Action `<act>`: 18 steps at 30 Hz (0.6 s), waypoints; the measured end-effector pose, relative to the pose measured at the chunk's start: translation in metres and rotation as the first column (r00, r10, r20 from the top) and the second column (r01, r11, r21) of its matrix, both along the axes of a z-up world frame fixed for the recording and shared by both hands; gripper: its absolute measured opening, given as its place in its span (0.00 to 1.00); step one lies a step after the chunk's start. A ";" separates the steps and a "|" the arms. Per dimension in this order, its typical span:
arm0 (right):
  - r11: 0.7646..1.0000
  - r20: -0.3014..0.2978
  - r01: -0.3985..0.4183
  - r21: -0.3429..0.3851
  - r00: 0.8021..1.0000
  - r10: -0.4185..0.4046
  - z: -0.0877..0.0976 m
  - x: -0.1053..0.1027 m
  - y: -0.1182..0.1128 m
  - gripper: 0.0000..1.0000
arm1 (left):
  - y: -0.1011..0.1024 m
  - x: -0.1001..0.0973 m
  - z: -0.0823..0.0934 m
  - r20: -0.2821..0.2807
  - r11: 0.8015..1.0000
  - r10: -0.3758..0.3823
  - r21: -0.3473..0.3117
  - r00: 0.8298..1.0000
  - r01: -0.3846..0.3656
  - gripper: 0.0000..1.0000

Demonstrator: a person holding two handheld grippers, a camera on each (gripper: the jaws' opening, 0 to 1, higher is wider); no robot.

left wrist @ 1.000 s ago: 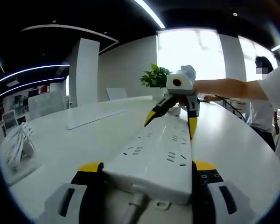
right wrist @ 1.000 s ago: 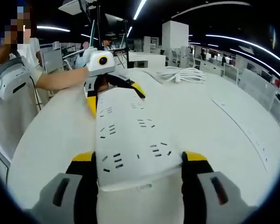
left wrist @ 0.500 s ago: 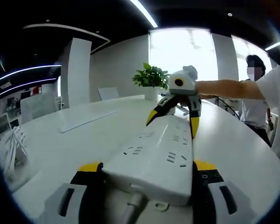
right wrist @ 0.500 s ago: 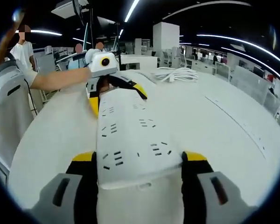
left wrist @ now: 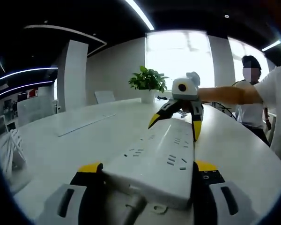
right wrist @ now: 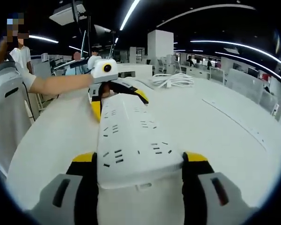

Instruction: Straighten the power strip on the desk, plug the charger into it

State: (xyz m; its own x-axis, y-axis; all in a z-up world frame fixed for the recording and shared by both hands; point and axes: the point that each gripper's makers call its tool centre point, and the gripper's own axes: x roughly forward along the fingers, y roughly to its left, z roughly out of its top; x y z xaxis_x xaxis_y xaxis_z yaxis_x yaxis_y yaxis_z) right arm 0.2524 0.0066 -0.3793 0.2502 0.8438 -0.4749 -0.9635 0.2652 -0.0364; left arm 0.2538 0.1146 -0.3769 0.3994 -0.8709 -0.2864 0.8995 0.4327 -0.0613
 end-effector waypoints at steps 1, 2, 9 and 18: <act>1.000 0.002 0.005 0.004 1.000 -0.005 0.000 0.001 0.000 0.72 | 0.000 0.000 0.000 0.000 1.000 0.000 -0.001 1.000 0.000 0.78; 1.000 0.004 0.009 0.009 1.000 -0.009 0.000 0.001 0.000 0.72 | 0.000 0.000 0.000 0.001 1.000 0.000 -0.003 1.000 0.000 0.78; 0.996 0.034 0.045 0.074 0.998 -0.048 0.001 0.004 0.002 0.73 | 0.003 0.005 0.002 0.012 1.000 0.002 -0.027 1.000 -0.002 0.78; 0.993 0.089 0.050 0.110 0.994 -0.060 0.006 0.006 0.003 0.73 | 0.001 -0.005 0.005 0.017 0.999 0.000 -0.037 1.000 0.001 0.78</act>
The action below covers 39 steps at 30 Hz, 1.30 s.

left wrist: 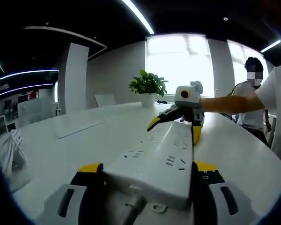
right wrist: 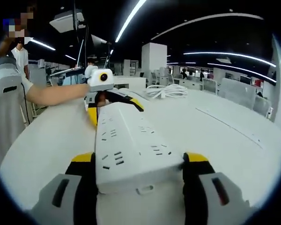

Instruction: Straighten the power strip on the desk, plug the charger into it

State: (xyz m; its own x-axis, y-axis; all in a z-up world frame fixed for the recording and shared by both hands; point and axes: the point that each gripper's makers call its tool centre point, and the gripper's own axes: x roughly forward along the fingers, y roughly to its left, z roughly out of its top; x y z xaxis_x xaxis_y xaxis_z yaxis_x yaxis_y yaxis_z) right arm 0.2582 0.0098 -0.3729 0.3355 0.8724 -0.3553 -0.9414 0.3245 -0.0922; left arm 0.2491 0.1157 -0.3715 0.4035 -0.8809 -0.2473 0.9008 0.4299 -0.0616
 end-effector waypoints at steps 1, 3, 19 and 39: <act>1.000 0.017 0.000 -0.004 1.000 0.000 0.001 0.000 0.000 0.73 | 0.000 0.001 0.000 0.001 1.000 0.000 -0.001 1.000 0.000 0.78; 1.000 0.040 0.005 -0.014 0.999 -0.004 0.004 0.000 -0.001 0.73 | 0.001 0.000 0.001 0.001 1.000 -0.001 -0.001 1.000 0.001 0.77; 0.994 0.107 0.110 0.016 0.988 -0.111 0.027 -0.003 -0.031 0.70 | 0.012 0.011 -0.001 0.018 1.000 0.012 -0.001 1.000 -0.012 0.76; 0.973 0.160 0.222 0.061 0.960 -0.229 0.047 0.006 -0.067 0.63 | 0.009 0.006 0.014 0.043 0.998 0.029 -0.054 0.999 -0.027 0.76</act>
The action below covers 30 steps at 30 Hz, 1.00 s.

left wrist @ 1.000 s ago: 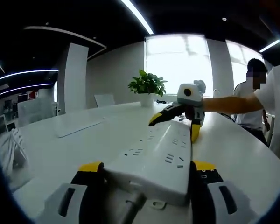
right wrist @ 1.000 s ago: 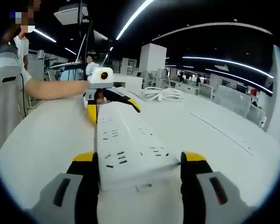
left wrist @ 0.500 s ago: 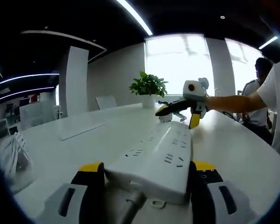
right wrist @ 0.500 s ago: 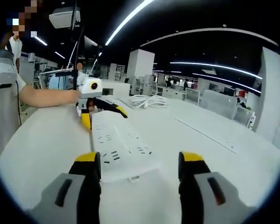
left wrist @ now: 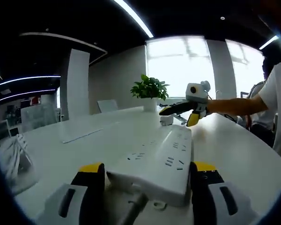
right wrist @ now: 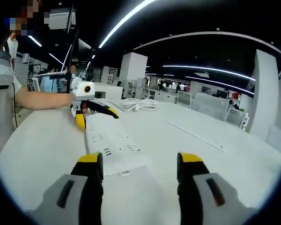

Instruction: Straighten the power strip on the desk, plug the charger into it

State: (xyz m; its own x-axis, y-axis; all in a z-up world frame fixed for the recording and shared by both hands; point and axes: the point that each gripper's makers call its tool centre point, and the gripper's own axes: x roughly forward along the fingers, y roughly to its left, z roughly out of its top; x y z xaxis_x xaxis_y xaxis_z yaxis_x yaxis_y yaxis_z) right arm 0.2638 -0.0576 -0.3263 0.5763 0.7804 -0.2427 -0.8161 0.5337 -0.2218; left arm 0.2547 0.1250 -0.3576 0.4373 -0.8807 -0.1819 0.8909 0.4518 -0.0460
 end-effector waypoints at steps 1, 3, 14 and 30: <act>1.000 0.000 0.010 0.008 1.000 -0.010 0.002 0.001 -0.003 0.63 | 0.000 0.002 0.001 0.000 1.000 0.002 -0.009 1.000 -0.002 0.76; 0.999 0.000 0.023 0.024 1.000 -0.023 0.006 0.002 -0.009 0.62 | 0.001 0.004 0.004 -0.012 0.999 0.009 -0.033 1.000 -0.010 0.76; 0.992 0.037 0.121 0.043 0.992 -0.122 0.014 0.008 -0.047 0.62 | 0.001 0.007 0.010 0.005 0.997 -0.002 -0.080 1.000 0.002 0.80; 0.974 0.040 0.220 0.058 0.974 -0.223 0.013 0.039 -0.081 0.55 | 0.003 0.011 0.005 0.012 0.999 0.017 -0.052 1.000 -0.016 0.76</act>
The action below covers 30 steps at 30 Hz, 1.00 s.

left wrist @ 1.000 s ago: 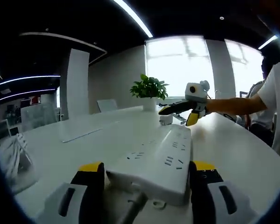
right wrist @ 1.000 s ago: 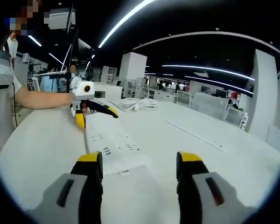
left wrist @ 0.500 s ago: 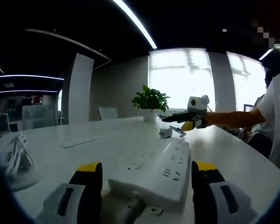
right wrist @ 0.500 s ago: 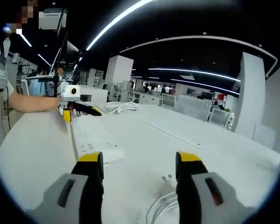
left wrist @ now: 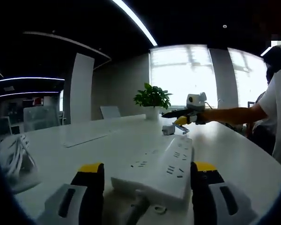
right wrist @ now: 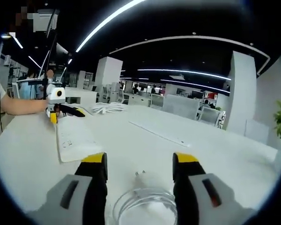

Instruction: Straighten the power strip on the desk, plug the charger into it

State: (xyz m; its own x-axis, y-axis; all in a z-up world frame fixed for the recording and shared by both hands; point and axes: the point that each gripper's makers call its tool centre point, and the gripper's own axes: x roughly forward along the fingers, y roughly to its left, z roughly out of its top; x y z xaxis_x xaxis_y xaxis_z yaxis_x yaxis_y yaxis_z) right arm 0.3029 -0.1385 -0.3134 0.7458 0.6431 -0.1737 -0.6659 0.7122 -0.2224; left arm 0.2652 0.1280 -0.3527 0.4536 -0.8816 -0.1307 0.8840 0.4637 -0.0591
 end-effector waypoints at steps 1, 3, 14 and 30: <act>1.000 -0.002 0.002 -0.002 1.000 -0.002 -0.001 0.001 0.000 0.55 | 0.000 0.000 0.000 -0.001 1.000 0.001 0.001 1.000 -0.001 0.76; 1.000 -0.010 0.002 -0.009 1.000 -0.003 -0.005 0.004 -0.001 0.55 | 0.000 0.000 0.000 -0.001 1.000 0.002 0.003 1.000 -0.002 0.76; 1.000 -0.077 0.017 0.003 0.997 -0.017 -0.028 0.015 -0.016 0.53 | 0.001 -0.001 -0.001 -0.003 1.000 0.004 0.006 1.000 -0.004 0.74; 0.993 -0.135 -0.005 0.115 0.991 0.021 -0.032 0.004 -0.018 0.48 | 0.001 -0.003 -0.001 -0.005 1.000 0.004 0.004 1.000 -0.004 0.74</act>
State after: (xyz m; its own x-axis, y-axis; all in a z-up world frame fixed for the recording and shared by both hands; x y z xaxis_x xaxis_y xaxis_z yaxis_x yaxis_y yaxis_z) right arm 0.3068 -0.1569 -0.3455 0.7116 0.6743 -0.1974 -0.6939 0.7186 -0.0468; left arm 0.2623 0.1285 -0.3537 0.4562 -0.8793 -0.1367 0.8819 0.4673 -0.0620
